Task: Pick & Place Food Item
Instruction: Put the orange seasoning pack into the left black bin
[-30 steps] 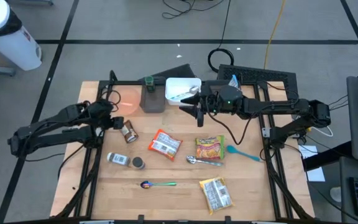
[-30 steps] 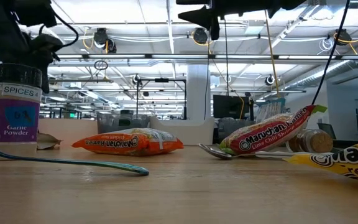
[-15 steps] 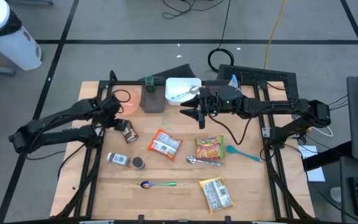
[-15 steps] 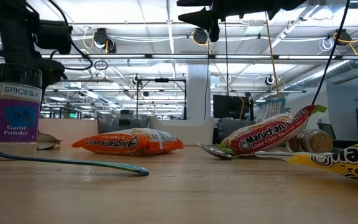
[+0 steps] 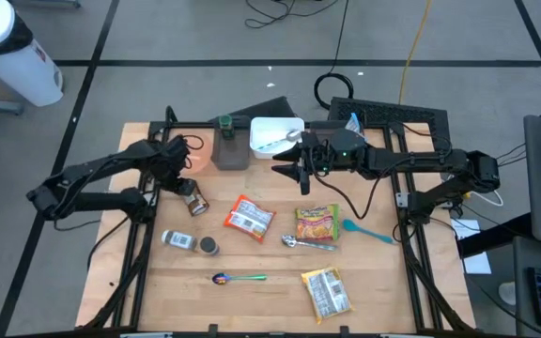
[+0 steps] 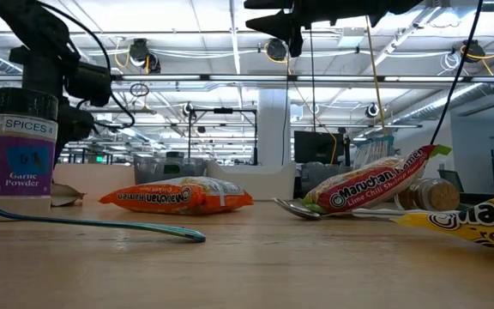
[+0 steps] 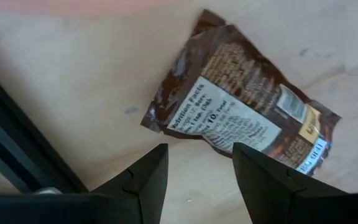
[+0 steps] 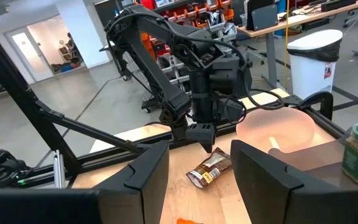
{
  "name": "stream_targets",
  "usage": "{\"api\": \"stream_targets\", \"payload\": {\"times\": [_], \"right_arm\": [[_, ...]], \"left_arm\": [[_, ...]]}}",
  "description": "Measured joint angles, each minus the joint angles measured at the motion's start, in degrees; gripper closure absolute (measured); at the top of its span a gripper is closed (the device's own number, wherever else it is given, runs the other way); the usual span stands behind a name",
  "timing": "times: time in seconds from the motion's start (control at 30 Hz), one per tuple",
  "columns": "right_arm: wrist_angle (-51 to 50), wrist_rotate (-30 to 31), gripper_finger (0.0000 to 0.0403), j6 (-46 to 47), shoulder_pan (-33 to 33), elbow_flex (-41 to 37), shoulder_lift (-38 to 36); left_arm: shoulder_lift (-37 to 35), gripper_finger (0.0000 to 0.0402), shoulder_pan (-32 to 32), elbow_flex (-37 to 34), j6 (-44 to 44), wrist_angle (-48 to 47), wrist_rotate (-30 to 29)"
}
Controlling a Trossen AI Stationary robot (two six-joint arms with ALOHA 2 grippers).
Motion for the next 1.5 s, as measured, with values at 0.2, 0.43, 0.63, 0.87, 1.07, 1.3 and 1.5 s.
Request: {"api": "stream_targets", "payload": {"times": [0.2, 0.43, 0.63, 0.87, 1.07, 1.3, 1.5], "right_arm": [[0.0, 0.0, 0.0238, 0.0, -0.7, 0.0, 0.0], [0.1, 0.0, 0.0238, 0.7, -2.1, 0.0, 0.0], [0.2, -0.1, 0.0238, 1.0, -2.2, 0.0, 0.0], [0.1, -0.1, 0.0238, 0.8, -2.2, 0.0, 0.0], [0.1, -0.1, 0.0238, 0.4, -2.2, 0.0, 0.0], [0.1, -0.1, 0.0238, 0.4, -2.2, 0.0, 0.0], [0.1, -0.1, 0.0238, 0.4, -2.2, 0.0, 0.0]], "left_arm": [[1.3, 0.0215, 0.1, 0.0, -5.1, 0.2, -2.5], [3.6, 0.0215, 0.1, 0.0, -5.4, 0.3, -2.8], [5.0, 0.0215, 0.1, 0.0, -4.7, 0.9, -4.3], [5.0, 0.0215, 0.1, 0.0, -4.0, 4.0, -2.8], [5.0, 0.0215, -0.7, 0.0, -4.0, 5.1, -1.5], [5.0, 0.0215, -3.7, 0.0, -5.1, 8.5, 1.8], [5.0, 0.0215, -7.1, 0.0, -8.1, 10.8, 2.0]]}}
